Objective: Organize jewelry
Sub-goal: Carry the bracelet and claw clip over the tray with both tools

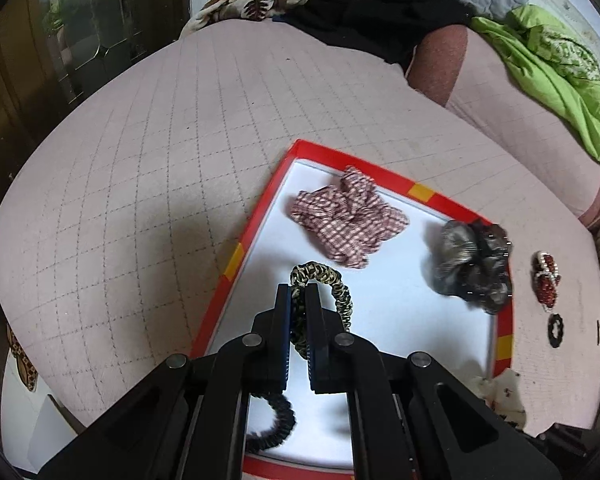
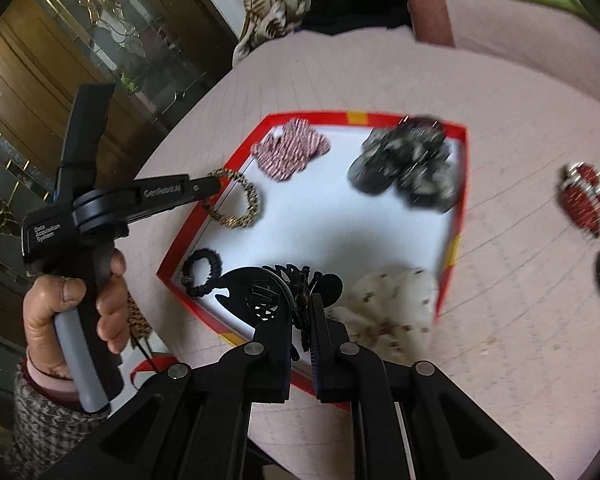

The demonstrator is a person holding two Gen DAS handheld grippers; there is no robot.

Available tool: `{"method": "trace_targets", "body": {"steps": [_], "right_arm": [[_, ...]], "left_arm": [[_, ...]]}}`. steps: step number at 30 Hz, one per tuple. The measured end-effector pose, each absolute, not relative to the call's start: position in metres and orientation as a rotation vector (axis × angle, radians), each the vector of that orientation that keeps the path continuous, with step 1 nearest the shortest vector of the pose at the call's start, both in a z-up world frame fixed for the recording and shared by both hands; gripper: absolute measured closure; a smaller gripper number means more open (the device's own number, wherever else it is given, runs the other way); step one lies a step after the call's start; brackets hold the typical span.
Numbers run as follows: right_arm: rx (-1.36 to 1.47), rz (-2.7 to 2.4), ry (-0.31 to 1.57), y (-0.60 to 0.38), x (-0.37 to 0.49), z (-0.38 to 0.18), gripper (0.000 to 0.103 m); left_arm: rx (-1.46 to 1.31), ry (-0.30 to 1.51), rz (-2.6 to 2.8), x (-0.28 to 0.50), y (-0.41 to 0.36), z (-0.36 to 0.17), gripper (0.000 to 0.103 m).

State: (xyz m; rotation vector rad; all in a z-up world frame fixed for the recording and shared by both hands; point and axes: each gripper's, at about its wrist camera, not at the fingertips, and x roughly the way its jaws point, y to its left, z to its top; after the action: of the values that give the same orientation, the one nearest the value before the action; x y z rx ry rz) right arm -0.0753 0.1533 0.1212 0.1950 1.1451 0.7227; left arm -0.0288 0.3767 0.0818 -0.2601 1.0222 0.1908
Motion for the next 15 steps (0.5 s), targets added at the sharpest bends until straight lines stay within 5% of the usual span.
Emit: {"method": "trace_targets", "body": {"steps": [15], "right_arm": [[0.113,0.750,1.158,0.178,-0.083,0.104,0.094]], "left_arm": [[-0.278,1.044,0.215,-0.024,0.387,0.064,0.095]]}}
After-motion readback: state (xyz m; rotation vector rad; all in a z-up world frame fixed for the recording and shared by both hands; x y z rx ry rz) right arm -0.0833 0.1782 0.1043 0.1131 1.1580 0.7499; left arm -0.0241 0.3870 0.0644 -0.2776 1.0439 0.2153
